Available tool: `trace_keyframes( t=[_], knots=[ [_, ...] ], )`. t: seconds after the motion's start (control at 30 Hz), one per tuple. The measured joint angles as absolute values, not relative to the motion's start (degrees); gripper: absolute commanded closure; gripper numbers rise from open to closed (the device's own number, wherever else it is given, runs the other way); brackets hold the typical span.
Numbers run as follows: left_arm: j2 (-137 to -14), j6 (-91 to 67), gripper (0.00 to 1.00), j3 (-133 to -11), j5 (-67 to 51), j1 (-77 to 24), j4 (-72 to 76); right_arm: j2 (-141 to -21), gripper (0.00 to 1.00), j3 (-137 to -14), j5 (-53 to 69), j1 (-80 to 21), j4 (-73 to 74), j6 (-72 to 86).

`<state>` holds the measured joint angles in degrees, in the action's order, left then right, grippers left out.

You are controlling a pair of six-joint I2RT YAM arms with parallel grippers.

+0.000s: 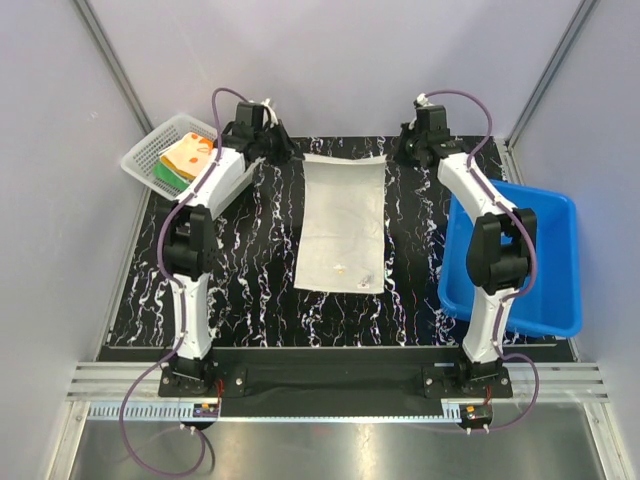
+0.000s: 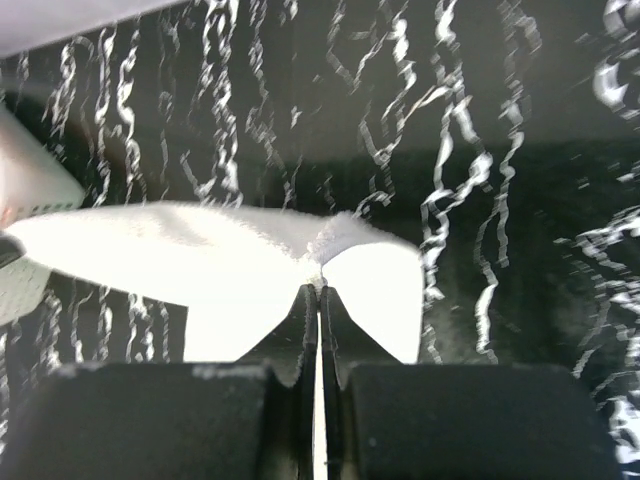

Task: Fold and stack the towels
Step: Flatten out the crumpled towel, then fold the towel

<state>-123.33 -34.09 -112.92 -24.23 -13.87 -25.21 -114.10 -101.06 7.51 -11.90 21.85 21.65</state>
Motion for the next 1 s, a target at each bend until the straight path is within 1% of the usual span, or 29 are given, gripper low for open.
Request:
trace_keyframes(
  t=[0.17, 0.23, 0.4, 0.57, 0.7, 0.9, 1.0],
  knots=[
    [-123.7, -33.3, 1.0, -110.7, -26.6, -13.1, -26.5, -113.5, 1.0, -98.5, 10.7, -12.0, 22.1, 23.6],
    [-121.1, -32.9, 1.0, -105.9, -27.1, -13.4, -26.7, -111.9, 1.0, -94.8, 11.7, -12.1, 23.0, 24.4],
    [-110.3, -31.3, 1.0, -88.7, -28.6, -14.2, -29.1, -102.8, 1.0, -79.5, 13.5, -12.9, 27.0, 26.2],
    [-99.5, -29.4, 1.0, -73.6, -31.0, -16.1, -28.0, -92.6, 1.0, -65.9, 13.8, -17.4, 27.9, 26.7],
    [-95.0, -29.3, 1.0, -63.9, -31.1, -18.3, -26.8, -87.1, 1.0, -58.4, 13.6, -20.1, 28.3, 28.1],
    [-94.0, -29.1, 1.0, -55.0, -30.6, -21.5, -26.5, -81.5, 1.0, -51.0, 13.0, -20.5, 28.2, 29.4],
    [-92.6, -29.0, 1.0, -53.8, -30.2, -21.5, -27.0, -80.2, 1.0, -49.5, 13.0, -20.6, 28.1, 29.4]
  ],
)
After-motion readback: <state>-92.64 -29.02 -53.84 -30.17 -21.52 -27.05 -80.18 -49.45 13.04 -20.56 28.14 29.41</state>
